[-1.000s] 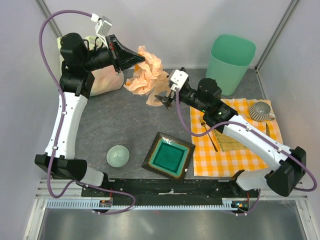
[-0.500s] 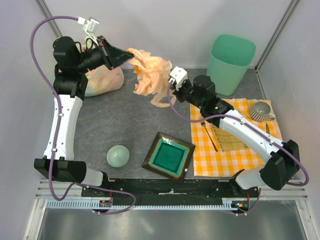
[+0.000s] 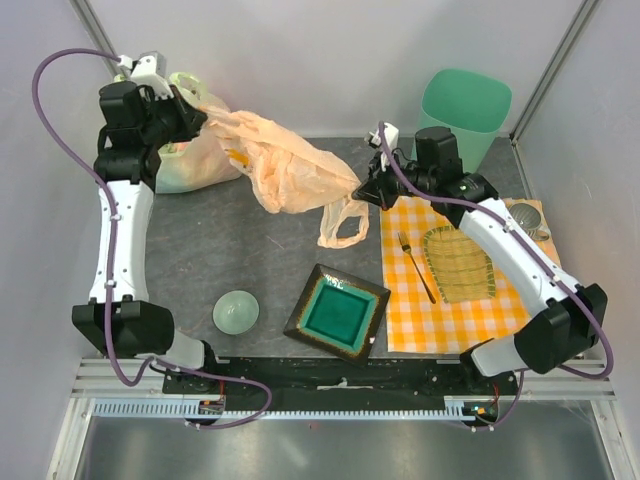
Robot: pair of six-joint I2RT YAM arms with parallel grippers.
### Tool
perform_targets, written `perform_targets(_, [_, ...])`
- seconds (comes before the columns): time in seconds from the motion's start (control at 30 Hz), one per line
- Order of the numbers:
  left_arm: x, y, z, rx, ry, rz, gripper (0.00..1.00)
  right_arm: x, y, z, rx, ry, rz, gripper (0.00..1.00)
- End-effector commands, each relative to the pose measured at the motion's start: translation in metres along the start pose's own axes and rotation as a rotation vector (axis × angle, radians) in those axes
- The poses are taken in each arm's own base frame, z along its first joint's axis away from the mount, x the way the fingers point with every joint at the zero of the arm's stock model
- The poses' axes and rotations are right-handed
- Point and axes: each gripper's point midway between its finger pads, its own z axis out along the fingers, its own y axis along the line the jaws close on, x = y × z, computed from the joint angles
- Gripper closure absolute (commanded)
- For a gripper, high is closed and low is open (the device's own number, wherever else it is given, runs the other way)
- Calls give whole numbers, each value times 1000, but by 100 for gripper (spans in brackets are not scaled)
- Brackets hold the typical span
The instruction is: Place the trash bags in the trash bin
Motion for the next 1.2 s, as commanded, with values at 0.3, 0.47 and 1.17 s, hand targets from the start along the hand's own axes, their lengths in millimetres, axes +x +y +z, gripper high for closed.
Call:
perform_targets(0.3, [17,-40,-55,266,102,93,8,-42,28,3,-266,-95,260,100])
perform_targets(0.47, [49,-59,-85,438,160,11,6,-48,29,4,-278,-130,269,100])
perform_targets(1.17, [68,-67,-59,563,144,-330,98,-36,7,-7,-189,-118,312,100])
